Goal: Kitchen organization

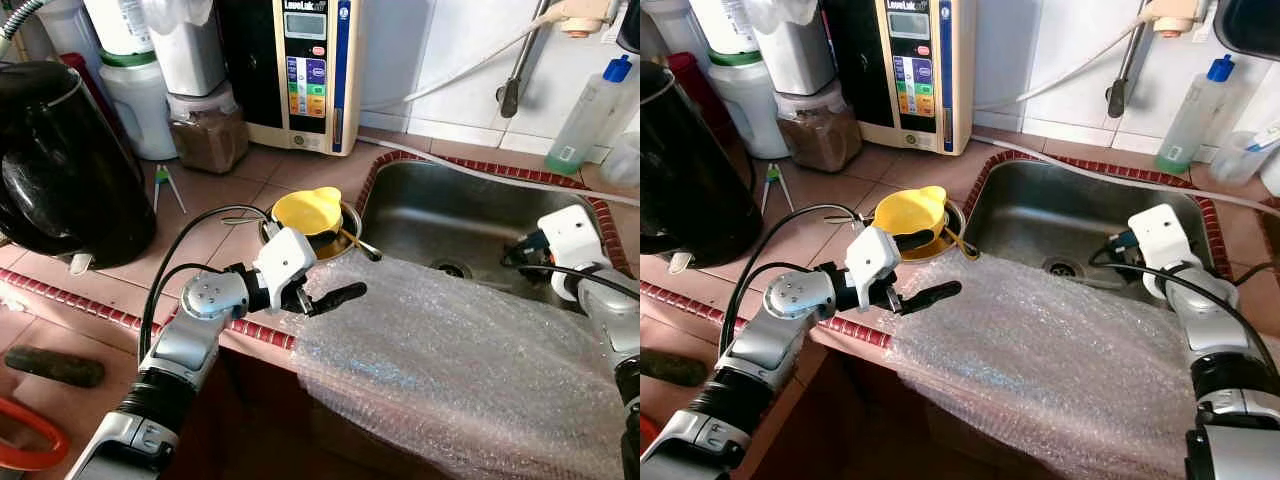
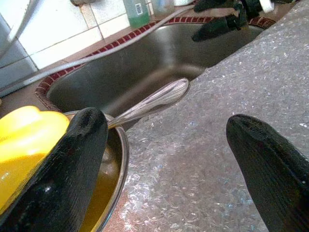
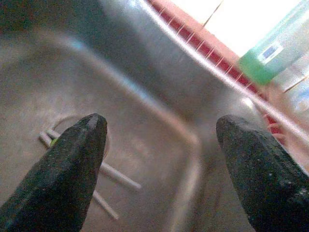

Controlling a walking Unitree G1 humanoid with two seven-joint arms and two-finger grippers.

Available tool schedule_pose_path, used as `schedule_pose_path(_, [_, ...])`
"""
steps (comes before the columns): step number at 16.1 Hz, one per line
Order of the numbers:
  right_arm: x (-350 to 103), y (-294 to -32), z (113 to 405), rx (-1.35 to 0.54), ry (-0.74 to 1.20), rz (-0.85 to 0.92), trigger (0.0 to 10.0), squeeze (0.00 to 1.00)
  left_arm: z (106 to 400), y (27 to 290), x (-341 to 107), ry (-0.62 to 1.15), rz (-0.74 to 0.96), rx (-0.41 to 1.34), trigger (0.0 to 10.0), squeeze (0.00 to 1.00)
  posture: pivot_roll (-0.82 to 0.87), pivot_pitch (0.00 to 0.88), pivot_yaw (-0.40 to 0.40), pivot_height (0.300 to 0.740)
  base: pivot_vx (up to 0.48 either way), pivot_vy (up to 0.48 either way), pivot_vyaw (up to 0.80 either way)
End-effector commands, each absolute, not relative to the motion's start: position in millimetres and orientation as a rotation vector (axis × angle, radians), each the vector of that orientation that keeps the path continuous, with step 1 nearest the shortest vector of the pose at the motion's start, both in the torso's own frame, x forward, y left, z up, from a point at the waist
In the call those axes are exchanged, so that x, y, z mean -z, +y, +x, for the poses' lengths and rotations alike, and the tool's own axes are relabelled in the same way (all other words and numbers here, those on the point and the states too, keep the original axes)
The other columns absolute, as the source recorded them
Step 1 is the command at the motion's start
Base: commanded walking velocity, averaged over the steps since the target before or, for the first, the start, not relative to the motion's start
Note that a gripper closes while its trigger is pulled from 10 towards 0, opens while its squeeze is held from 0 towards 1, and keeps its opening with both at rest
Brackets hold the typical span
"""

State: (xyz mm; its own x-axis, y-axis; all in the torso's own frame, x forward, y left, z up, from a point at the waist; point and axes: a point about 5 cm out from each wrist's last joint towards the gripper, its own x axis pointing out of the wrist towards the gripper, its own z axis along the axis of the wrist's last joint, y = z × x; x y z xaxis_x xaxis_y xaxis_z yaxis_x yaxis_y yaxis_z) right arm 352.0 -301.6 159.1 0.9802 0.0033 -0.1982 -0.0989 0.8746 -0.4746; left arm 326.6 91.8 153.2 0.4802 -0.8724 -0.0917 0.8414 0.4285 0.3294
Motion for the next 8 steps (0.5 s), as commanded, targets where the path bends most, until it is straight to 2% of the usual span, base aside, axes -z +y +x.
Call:
schedule_pose_path(1, [-183.1,-300.1,355.5,-0.040,0.073,-0.507,10.0,1.00,330.0,91.2,-158.3,-0.117,0.366,1.053,10.0,1.00,0.07,0.054,0.038,0.740,0.000,0.000,0.00])
schedule_pose_path(2, [-192.6,-284.2,354.6,-0.089,-0.026,-0.501,10.0,1.00,332.2,91.2,-160.9,-0.128,0.355,1.032,10.0,1.00,0.07,0.053,0.039,0.740,0.000,0.000,0.00])
schedule_pose_path(3, [-194.7,-279.2,353.9,-0.107,-0.050,-0.497,10.0,1.00,332.6,91.2,-161.3,-0.129,0.350,1.029,10.0,1.00,0.07,0.053,0.040,0.740,0.000,0.000,0.00])
schedule_pose_path(5, [-202.0,-234.0,341.5,-0.266,-0.180,-0.443,10.0,1.00,336.9,93.8,-163.5,-0.122,0.288,0.989,10.0,1.00,0.05,0.051,0.046,0.740,0.000,0.000,0.00])
schedule_pose_path(8, [-196.8,-181.4,315.1,-0.454,-0.235,-0.449,10.0,1.00,347.4,98.4,-169.5,-0.115,0.213,0.900,10.0,1.00,0.04,0.048,0.044,0.740,0.000,0.000,0.00])
